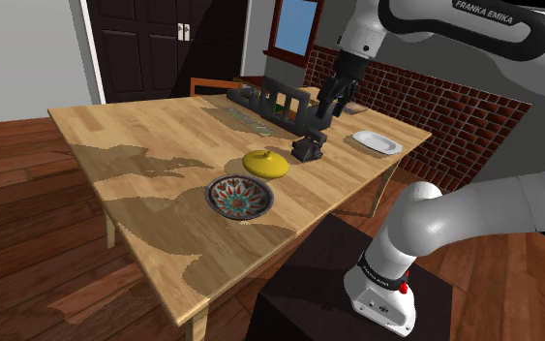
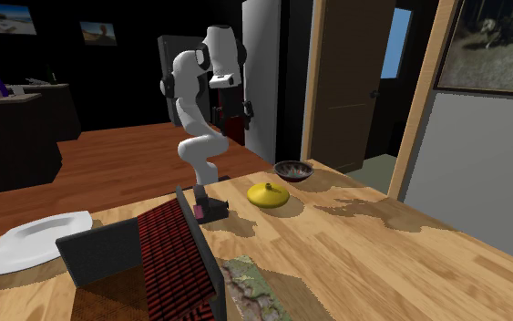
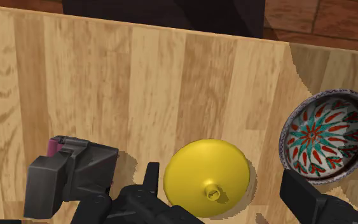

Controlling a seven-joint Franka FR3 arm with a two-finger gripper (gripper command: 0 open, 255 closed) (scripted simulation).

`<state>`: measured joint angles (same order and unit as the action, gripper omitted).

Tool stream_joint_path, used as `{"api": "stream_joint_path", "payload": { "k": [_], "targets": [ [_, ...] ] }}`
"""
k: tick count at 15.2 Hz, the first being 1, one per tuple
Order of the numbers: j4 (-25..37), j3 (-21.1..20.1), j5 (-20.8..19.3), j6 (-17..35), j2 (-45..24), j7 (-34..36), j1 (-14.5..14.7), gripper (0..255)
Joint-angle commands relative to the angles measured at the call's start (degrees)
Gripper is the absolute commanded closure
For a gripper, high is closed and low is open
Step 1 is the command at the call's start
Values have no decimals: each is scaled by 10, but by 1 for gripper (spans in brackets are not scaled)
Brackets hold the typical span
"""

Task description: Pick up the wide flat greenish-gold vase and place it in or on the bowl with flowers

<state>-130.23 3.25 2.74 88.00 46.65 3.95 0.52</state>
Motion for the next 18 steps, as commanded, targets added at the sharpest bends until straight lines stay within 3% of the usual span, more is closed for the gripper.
{"api": "stream_joint_path", "payload": {
  "k": [1,15,18],
  "targets": [
    [0,0,0,0,0,0,0,0],
    [11,-24,21,213,-247,7,21,0],
    [1,-25,23,235,-260,7,22,0]
  ]
}}
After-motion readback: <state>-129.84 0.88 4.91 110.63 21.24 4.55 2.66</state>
